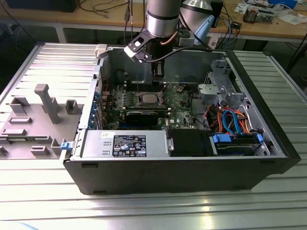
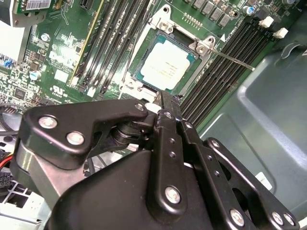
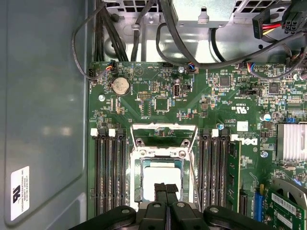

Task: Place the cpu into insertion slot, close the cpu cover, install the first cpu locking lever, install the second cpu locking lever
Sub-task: 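Close the cpu cover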

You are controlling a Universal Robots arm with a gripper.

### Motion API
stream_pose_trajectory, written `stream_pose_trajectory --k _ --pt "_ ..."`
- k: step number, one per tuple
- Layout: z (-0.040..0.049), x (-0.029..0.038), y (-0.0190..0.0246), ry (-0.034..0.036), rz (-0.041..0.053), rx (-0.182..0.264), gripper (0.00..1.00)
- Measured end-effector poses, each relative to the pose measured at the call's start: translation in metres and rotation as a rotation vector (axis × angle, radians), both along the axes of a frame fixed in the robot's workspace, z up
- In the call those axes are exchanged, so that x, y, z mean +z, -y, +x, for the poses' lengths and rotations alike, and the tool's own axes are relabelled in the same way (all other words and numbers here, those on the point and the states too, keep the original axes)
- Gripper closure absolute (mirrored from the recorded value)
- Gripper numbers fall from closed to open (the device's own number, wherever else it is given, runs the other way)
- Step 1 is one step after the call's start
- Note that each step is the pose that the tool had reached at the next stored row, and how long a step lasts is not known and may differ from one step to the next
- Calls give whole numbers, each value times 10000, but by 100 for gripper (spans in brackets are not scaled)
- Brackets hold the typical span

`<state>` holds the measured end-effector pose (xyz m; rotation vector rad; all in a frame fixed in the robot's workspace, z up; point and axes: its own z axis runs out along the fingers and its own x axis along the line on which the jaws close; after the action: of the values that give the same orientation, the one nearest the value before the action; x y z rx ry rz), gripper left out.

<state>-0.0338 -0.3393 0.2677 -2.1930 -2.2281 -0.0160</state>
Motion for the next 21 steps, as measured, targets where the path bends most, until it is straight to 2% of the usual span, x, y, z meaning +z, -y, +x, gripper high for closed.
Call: stream_pose_trajectory --k 10,14,17,21 --pt "58 0 0 1 0 -2 89" --pt "131 0 0 1 1 0 89" --pt "143 0 0 1 1 -2 89" --pt "162 26 0 1 -3 0 89"
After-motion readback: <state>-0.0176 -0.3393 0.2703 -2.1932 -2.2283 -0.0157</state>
